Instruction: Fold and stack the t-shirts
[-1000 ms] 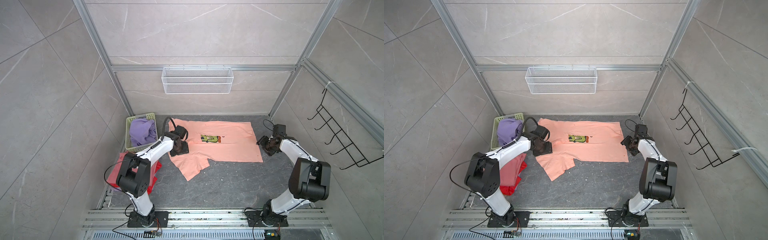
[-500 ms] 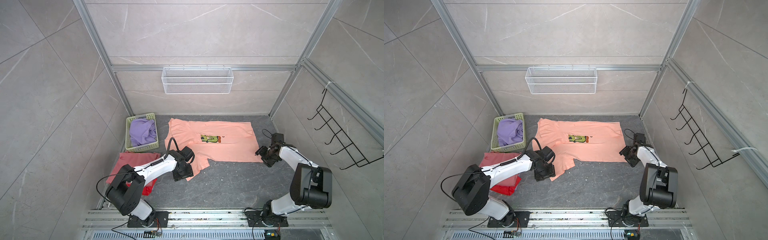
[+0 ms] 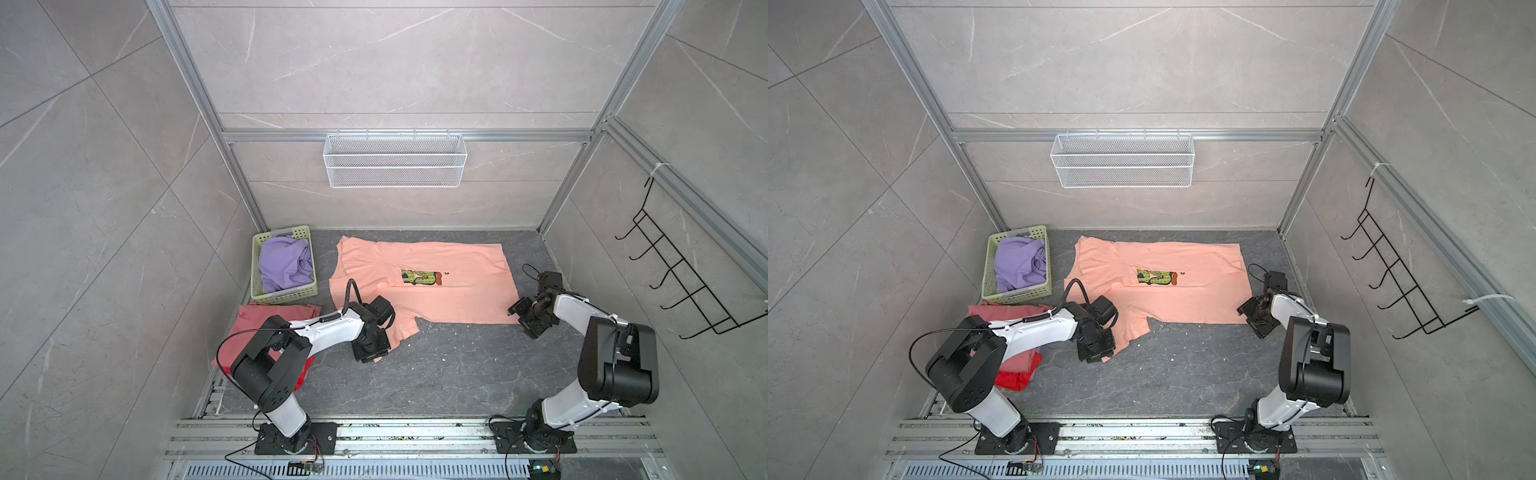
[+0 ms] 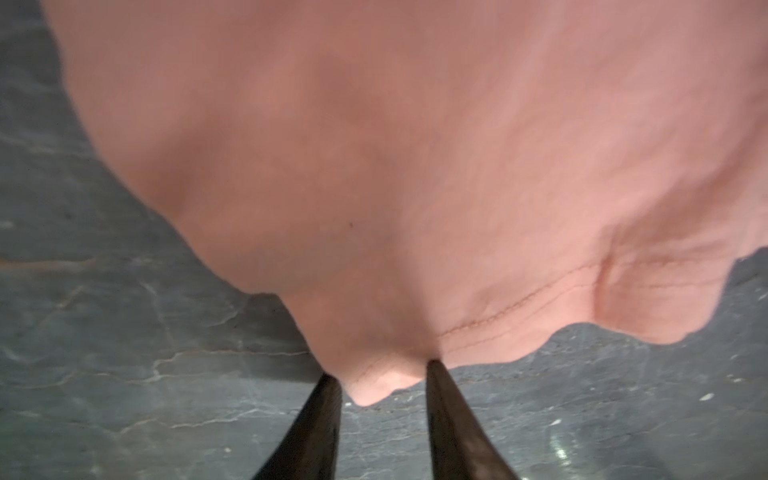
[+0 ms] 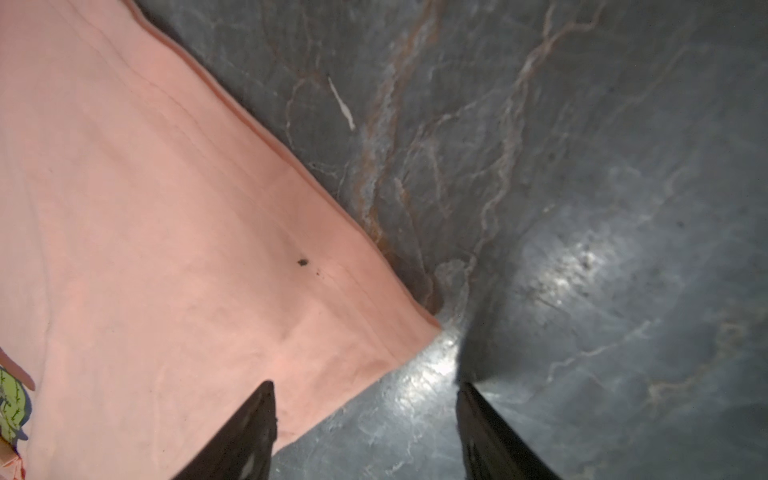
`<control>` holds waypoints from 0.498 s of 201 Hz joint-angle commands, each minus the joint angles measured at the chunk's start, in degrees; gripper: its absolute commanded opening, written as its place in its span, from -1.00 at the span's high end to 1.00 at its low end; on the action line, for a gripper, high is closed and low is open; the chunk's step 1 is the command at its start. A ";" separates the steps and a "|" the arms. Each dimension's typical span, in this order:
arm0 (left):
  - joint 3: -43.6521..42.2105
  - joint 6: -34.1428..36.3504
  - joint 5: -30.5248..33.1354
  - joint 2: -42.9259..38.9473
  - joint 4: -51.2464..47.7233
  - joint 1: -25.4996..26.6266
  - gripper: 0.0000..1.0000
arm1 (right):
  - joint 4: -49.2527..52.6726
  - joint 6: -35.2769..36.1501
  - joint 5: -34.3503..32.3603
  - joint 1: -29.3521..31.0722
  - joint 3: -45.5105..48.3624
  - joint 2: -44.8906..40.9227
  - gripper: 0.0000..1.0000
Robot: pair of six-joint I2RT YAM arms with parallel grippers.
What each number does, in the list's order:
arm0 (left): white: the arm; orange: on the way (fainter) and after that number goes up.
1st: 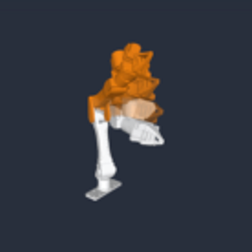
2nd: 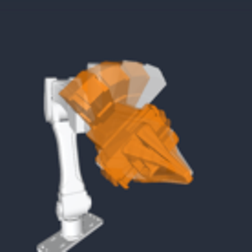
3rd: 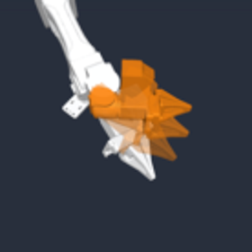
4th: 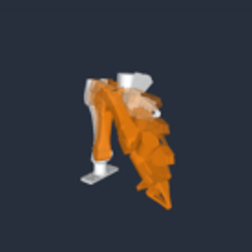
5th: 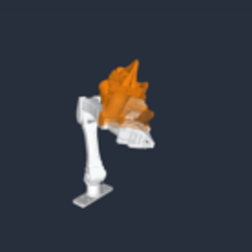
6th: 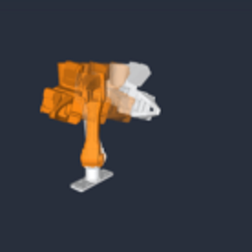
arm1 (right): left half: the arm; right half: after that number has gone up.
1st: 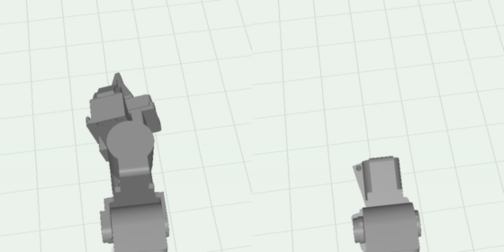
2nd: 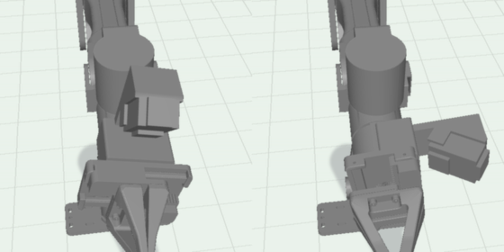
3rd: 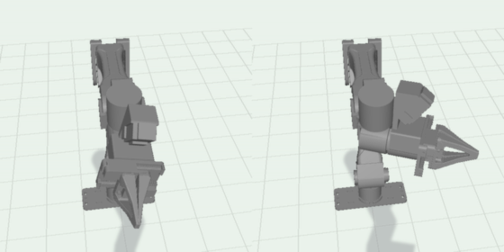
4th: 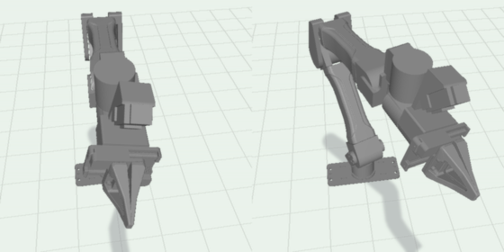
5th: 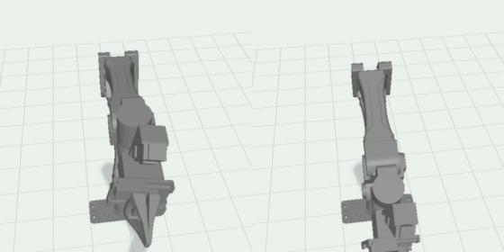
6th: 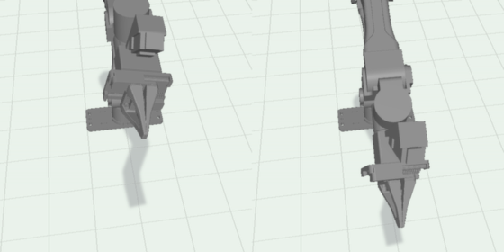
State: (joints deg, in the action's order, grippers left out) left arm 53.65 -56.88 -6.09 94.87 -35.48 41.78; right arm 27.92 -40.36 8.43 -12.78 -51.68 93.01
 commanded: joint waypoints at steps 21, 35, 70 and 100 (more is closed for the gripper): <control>0.63 2.64 1.44 -0.18 1.38 0.32 0.84 | -3.73 -1.16 -0.08 -0.06 0.89 2.41 -0.28; 0.37 2.76 1.69 -2.09 1.18 0.28 1.00 | -3.86 -1.21 0.04 -0.06 0.26 4.32 -0.11; 0.30 3.95 2.63 -6.71 -0.98 0.25 1.00 | -4.98 -1.24 0.26 0.12 0.24 7.52 0.48; -0.70 3.78 3.62 -13.01 -5.79 0.58 1.00 | -2.10 1.42 0.09 0.12 0.25 4.82 1.00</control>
State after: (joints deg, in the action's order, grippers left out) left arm 53.63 -54.17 -4.29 87.77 -35.88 41.91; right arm 21.30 -41.12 9.32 -12.78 -52.99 97.73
